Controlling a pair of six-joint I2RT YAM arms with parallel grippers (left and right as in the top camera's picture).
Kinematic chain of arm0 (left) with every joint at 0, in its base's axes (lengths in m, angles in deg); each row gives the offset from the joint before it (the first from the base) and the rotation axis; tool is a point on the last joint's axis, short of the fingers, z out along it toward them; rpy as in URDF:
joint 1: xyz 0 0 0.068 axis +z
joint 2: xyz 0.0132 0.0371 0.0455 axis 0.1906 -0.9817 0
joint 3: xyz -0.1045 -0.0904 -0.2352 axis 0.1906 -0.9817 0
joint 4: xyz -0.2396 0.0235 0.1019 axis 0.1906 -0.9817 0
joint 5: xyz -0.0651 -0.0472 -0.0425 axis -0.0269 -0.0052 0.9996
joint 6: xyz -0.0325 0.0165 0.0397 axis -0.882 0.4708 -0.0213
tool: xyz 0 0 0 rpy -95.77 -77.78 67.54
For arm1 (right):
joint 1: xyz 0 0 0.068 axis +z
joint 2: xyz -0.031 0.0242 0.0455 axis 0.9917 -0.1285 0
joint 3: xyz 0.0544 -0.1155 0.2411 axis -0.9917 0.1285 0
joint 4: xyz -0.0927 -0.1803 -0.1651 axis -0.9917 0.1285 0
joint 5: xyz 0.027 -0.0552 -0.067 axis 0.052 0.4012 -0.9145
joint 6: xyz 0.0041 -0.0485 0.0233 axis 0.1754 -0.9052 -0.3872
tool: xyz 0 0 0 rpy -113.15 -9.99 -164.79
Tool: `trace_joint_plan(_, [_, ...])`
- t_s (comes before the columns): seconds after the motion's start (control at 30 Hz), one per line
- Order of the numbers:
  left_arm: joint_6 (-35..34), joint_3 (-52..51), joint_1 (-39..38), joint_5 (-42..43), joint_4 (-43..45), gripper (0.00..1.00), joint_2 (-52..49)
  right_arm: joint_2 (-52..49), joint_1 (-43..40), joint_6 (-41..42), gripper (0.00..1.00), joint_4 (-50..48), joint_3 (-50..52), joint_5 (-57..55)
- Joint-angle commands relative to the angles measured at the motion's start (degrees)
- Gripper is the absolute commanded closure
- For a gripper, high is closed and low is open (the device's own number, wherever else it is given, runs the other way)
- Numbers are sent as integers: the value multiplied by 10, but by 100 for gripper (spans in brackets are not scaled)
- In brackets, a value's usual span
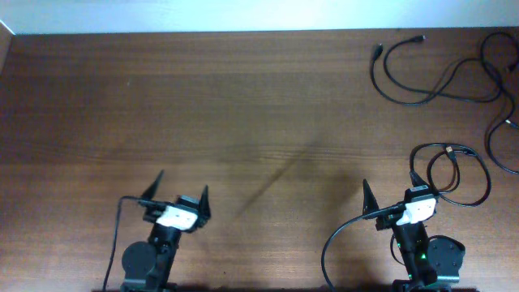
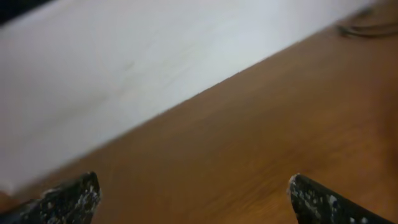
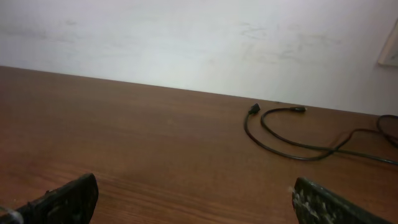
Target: Untangle cables
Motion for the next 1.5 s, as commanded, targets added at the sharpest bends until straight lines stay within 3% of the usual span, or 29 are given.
trace_joint_plan(0.0, [-159, -1, -2, -147, -2, 1, 3, 7, 5, -2, 1, 4, 3, -7])
trace_joint_plan(0.17, [-236, -1, -2, -215, 4, 1, 3, 7, 5, -2, 1, 4, 3, -7])
trace_joint_plan(1.47, [-236, -1, -2, -216, 2, 1, 3, 7, 5, -2, 1, 4, 3, -7])
